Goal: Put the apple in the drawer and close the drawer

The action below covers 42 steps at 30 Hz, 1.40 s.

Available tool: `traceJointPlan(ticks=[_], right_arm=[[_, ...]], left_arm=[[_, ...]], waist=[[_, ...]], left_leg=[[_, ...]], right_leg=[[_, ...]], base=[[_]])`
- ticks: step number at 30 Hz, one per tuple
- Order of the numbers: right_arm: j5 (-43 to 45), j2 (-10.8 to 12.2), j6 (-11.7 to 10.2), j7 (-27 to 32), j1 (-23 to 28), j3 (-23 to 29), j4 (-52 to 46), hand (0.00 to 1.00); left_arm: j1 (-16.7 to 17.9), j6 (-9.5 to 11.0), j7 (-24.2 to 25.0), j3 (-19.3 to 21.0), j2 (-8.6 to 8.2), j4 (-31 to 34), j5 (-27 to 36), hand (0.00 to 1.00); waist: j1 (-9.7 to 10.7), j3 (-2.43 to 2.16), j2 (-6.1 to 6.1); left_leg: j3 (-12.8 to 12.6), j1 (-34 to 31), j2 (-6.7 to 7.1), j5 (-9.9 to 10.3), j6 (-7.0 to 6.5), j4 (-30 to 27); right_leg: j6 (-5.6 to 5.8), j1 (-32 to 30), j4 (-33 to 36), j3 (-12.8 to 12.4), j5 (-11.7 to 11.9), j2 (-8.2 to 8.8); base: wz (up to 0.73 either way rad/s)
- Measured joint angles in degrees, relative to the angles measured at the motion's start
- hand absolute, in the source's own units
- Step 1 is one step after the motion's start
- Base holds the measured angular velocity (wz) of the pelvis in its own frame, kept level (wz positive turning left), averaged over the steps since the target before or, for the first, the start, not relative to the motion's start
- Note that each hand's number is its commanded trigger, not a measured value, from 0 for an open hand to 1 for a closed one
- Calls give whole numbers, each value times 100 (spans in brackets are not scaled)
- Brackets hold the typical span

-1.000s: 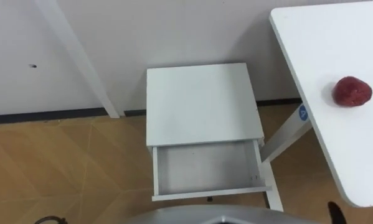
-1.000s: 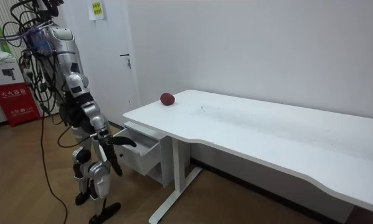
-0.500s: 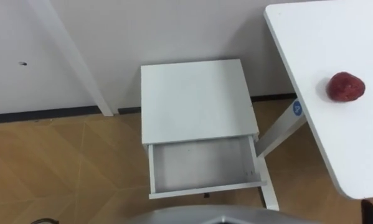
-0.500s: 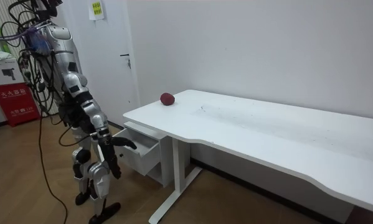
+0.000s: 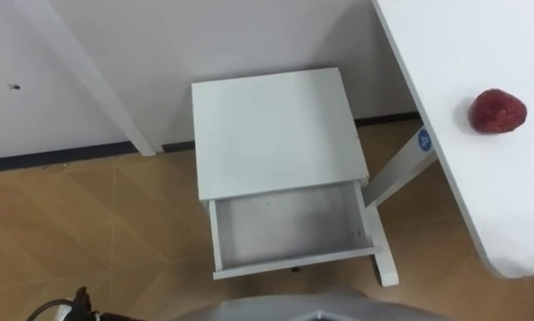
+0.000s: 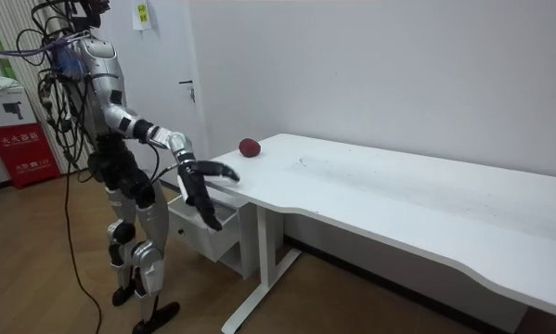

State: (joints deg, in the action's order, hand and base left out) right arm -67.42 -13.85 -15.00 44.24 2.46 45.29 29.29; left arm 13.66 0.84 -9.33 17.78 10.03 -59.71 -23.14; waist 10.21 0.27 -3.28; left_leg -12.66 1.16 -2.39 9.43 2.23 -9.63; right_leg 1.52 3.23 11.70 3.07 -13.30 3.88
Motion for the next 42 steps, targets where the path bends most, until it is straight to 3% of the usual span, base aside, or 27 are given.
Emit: traceJointPlan(ticks=[5,14,22,30,37,42], right_arm=[[1424,-4,-321,378,69,-445,-1074,0],[3078,-5,-314,703,119,-958,-1515,0],[4407,-66,-266,459,130,-1579,-1733,0],[4965,-94,-90,-408,139,-2580,-1839,0],[4988,-94,24,-1062,267,-2652,-1745,0],[4988,-93,362,-1658,326,-2673,-1362,0]], left_arm=[[-42,210,11,-142,1,-95,57,0],[53,229,109,-435,1,-195,108,0],[45,231,123,-723,-5,-226,113,0],[-19,229,206,-1080,-16,-226,259,0],[89,169,275,-1117,-6,-215,217,0],[163,30,275,-1116,3,-88,90,0]], waist=[[-196,-12,20],[-407,-16,63],[-526,-16,73],[-635,1,23],[-727,1,-14],[-727,-6,2]], left_leg=[[-14,5,-6,-2,-4,-15],[-14,-40,-7,-3,-5,-18],[-14,8,-7,-3,-5,1],[11,50,-8,-4,-4,1],[32,63,-8,-3,-4,-5],[29,59,-7,-3,-4,-6]], right_leg=[[-3,-23,11,-34,10,-3],[-2,-46,-15,-16,13,0],[-3,-19,-5,-5,13,-3],[-4,20,-1,19,14,0],[-4,59,-26,37,14,1],[-4,57,-28,38,14,3]], base=[[-4],[0],[-1],[0],[1],[0]])
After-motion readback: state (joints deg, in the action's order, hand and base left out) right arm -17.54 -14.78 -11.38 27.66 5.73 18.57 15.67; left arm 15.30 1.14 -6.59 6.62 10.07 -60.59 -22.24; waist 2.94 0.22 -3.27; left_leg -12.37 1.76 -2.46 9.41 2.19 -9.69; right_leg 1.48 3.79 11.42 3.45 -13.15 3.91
